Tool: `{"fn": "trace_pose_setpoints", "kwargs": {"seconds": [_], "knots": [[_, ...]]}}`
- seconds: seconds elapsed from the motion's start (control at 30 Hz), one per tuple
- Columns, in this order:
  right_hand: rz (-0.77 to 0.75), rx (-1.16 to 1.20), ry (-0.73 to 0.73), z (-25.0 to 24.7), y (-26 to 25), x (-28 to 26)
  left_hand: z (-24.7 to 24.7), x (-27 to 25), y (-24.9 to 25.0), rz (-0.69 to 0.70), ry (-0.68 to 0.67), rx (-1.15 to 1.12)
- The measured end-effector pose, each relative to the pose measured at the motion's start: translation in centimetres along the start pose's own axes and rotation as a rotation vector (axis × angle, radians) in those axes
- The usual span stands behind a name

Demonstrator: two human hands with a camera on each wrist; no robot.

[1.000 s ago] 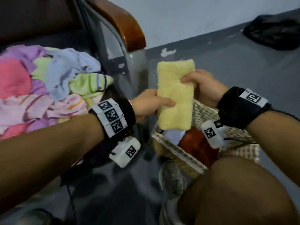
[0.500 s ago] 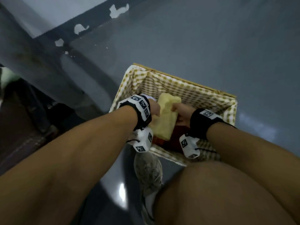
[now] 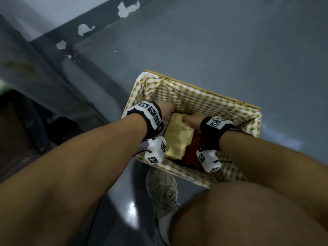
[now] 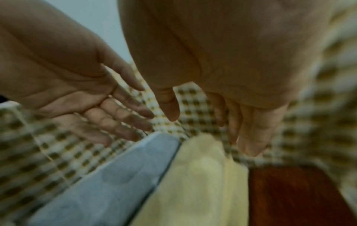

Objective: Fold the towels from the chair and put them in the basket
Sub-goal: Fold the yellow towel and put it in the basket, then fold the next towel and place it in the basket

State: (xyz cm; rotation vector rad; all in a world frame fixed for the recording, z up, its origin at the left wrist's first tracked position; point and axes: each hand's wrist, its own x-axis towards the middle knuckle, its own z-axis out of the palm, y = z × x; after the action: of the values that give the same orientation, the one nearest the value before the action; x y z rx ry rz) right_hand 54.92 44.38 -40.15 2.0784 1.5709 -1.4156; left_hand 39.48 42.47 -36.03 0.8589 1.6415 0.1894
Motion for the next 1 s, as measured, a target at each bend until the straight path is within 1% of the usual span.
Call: {"fn": "trace_pose_setpoints", "kwargs": {"seconds": [0.07, 0.1, 0.2, 0.27, 0.4, 0.47, 0.53, 0.6, 0.73, 0.8, 0.87, 0.93, 1.0], "knots": [[-0.143, -0.107, 0.060, -1.3, -2.1, -2.5, -0.6, -2.1, 0.8, 0.052, 0.032, -0.070], [-0.202, -0.128, 0.052, -1.7, -3.4, -4.0, -1.0, -3.5, 1.2, 0.078, 0.052, -0.093], [-0.362, -0.115, -0.083, -2.4, -8.0, -9.6, -3.8, -8.5, 1.6, 0.164, 0.120, -0.014], [-0.472, -0.150, -0.114, -2.1, -11.1, -13.4, -7.1, -11.8, 0.8, 0.207, 0.179, 0.019], [-0.652, -0.340, -0.145, 0.6, -17.9, -21.1, -14.6, -20.4, -3.2, 0.240, 0.331, 0.019], [-0.766, -0.451, -0.200, 3.4, -21.2, -24.6, -18.1, -25.1, -6.4, 0.279, 0.381, 0.017], [-0.841, -0.514, -0.276, 7.1, -24.1, -27.8, -20.9, -29.4, -9.9, 0.307, 0.405, 0.047], [-0.897, -0.543, -0.343, 11.4, -26.9, -30.9, -23.2, -33.1, -14.0, 0.287, 0.454, 0.066], [-1.022, -0.639, -0.355, 19.4, -31.6, -35.5, -26.3, -38.1, -22.3, 0.245, 0.651, 0.081], [-1.098, -0.702, -0.305, 22.7, -33.7, -36.7, -27.4, -39.2, -26.1, 0.199, 0.773, 0.109], [-1.187, -0.751, -0.230, 25.4, -35.0, -36.7, -28.2, -39.3, -29.5, 0.106, 0.861, 0.173], [-1.220, -0.733, -0.195, 27.7, -35.6, -36.0, -28.8, -38.9, -32.5, -0.006, 0.907, 0.231], [-1.224, -0.742, -0.129, 29.6, -35.8, -34.9, -29.4, -38.4, -35.2, -0.106, 0.940, 0.257]]}}
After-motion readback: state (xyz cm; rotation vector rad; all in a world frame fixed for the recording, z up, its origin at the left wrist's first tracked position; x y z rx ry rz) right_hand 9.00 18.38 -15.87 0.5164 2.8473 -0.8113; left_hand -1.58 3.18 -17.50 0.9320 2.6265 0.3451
